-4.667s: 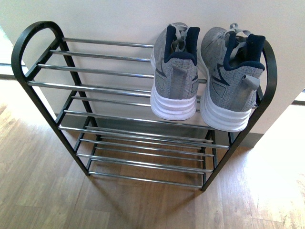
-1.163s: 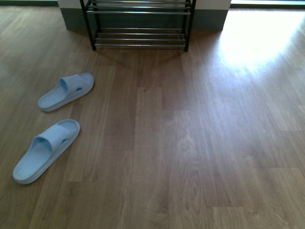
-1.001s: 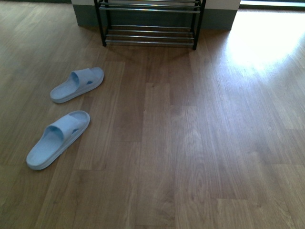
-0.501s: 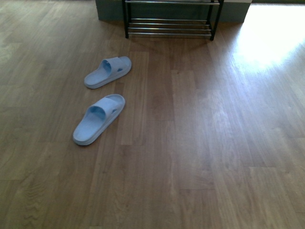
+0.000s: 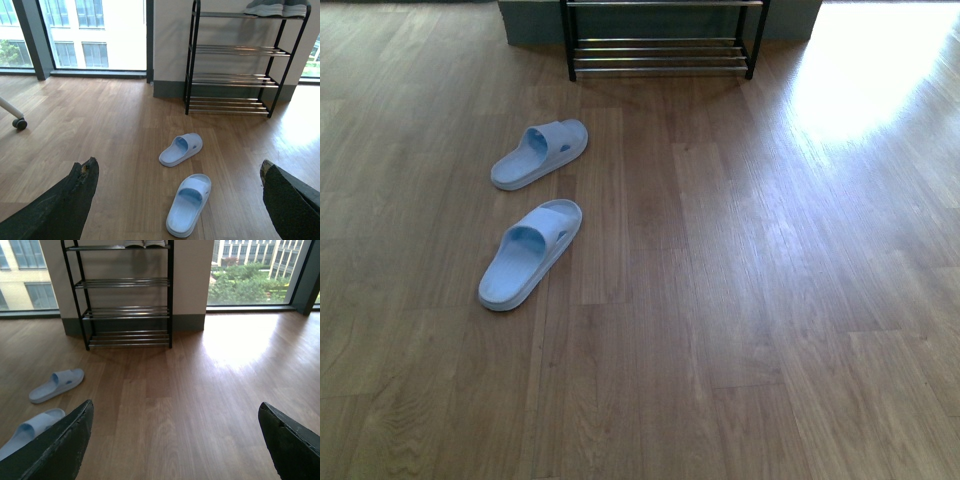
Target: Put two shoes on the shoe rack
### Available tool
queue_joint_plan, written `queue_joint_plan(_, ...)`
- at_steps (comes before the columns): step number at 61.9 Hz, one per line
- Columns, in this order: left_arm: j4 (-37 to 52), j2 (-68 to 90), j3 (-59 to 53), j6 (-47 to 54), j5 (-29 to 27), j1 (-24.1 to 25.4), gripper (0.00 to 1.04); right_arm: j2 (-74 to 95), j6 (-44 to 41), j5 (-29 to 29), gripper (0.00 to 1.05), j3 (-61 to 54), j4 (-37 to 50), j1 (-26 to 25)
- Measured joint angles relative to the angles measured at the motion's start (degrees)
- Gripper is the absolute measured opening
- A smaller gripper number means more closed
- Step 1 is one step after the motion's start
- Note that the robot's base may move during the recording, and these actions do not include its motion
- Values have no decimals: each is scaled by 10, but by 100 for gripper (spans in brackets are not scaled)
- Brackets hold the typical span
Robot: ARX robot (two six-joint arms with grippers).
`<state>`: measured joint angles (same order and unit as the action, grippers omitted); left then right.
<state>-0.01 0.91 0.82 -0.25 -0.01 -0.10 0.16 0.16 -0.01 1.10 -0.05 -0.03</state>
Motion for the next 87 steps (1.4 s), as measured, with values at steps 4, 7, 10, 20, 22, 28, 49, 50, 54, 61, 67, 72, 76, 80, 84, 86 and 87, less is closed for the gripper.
queue_joint_plan(4, 0, 0, 0, 0, 0, 0, 95, 0, 0, 0, 96, 0, 0, 0)
queue_joint_plan(7, 0, 0, 0, 0, -1, 0, 95, 0, 0, -2, 96, 0, 0, 0)
queue_joint_plan(10, 0, 0, 0, 0, -2, 0, 95, 0, 0, -2, 96, 0, 0, 0)
queue_joint_plan(20, 0, 0, 0, 0, -1, 0, 95, 0, 0, -2, 96, 0, 0, 0)
queue_joint_plan(22, 0, 0, 0, 0, 0, 0, 95, 0, 0, 1, 96, 0, 0, 0)
queue_joint_plan(28, 0, 0, 0, 0, 1, 0, 95, 0, 0, 2, 96, 0, 0, 0)
queue_joint_plan(49, 0, 0, 0, 0, 0, 0, 95, 0, 0, 0, 96, 0, 0, 0)
queue_joint_plan(50, 0, 0, 0, 0, 0, 0, 95, 0, 0, 0, 96, 0, 0, 0)
queue_joint_plan(54, 0, 0, 0, 0, 0, 0, 95, 0, 0, 0, 96, 0, 0, 0)
queue_joint_plan(61, 0, 0, 0, 0, 0, 0, 95, 0, 0, 0, 96, 0, 0, 0)
queue_joint_plan(67, 0, 0, 0, 0, 0, 0, 95, 0, 0, 0, 96, 0, 0, 0)
queue_joint_plan(72, 0, 0, 0, 0, 0, 0, 95, 0, 0, 0, 96, 0, 0, 0)
queue_joint_plan(76, 0, 0, 0, 0, 0, 0, 95, 0, 0, 0, 96, 0, 0, 0)
queue_joint_plan(80, 0, 0, 0, 0, 0, 0, 95, 0, 0, 0, 96, 0, 0, 0)
queue_joint_plan(84, 0, 0, 0, 0, 0, 0, 95, 0, 0, 0, 96, 0, 0, 0)
queue_joint_plan(86, 0, 0, 0, 0, 0, 0, 95, 0, 0, 0, 96, 0, 0, 0)
queue_joint_plan(87, 0, 0, 0, 0, 0, 0, 95, 0, 0, 0, 96, 0, 0, 0)
